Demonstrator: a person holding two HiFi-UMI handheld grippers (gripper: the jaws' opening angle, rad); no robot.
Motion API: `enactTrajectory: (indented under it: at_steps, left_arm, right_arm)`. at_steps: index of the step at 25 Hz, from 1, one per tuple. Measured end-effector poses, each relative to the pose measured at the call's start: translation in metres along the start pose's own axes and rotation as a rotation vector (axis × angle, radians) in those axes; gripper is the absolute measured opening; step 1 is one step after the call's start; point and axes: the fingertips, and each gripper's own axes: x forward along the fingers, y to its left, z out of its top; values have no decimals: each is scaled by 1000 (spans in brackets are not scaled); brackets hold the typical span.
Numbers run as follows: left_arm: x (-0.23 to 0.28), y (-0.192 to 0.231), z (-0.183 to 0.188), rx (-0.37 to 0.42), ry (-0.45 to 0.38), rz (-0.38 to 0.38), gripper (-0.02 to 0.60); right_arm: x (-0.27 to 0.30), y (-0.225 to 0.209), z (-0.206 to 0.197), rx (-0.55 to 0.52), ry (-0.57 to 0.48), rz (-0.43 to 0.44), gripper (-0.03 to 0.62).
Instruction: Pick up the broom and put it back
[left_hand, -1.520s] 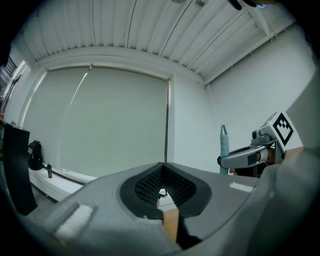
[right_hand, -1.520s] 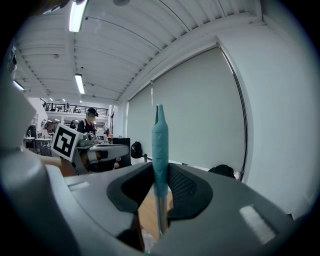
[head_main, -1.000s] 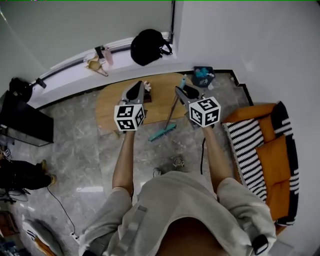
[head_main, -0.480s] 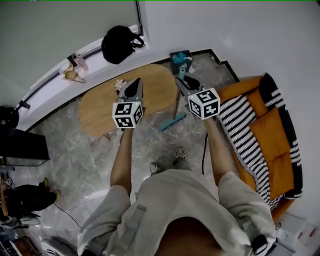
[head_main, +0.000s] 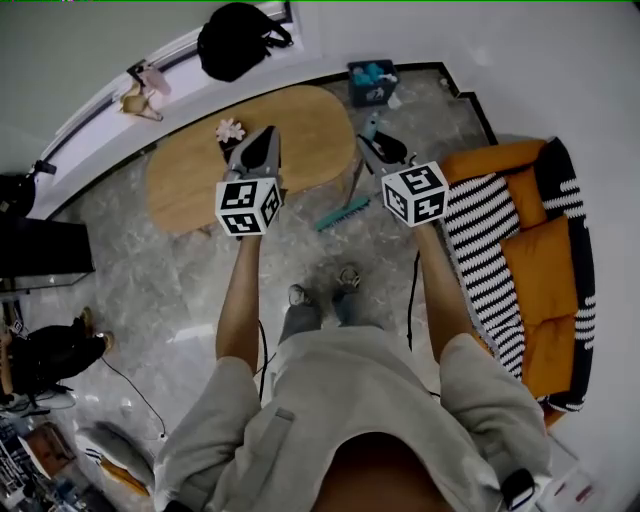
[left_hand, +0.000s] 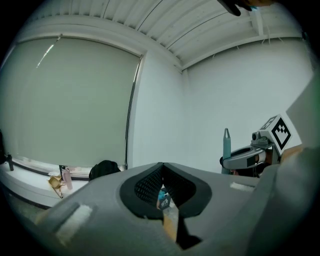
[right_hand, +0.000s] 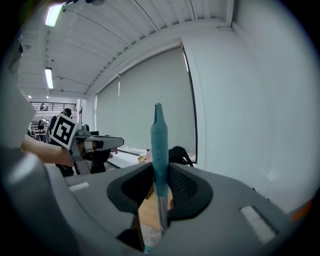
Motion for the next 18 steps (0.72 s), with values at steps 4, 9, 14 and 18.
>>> enactTrajectory:
  at_steps: [4, 9, 14, 18]
  left_arm:
    - [0, 14, -32, -33, 34, 36, 6]
    - [0, 29, -80, -82, 59, 54, 6]
    - [-4, 45, -148, -137, 129, 57, 6]
    - [-7, 57, -200, -174, 172, 73, 5]
  right_arm:
    - [18, -5, -30, 33, 16, 11, 95]
    - [48, 1, -71, 46, 49, 11, 94]
    - [79, 6, -121, 72, 94, 1, 95]
    - [103, 5, -166, 84, 136, 2, 95]
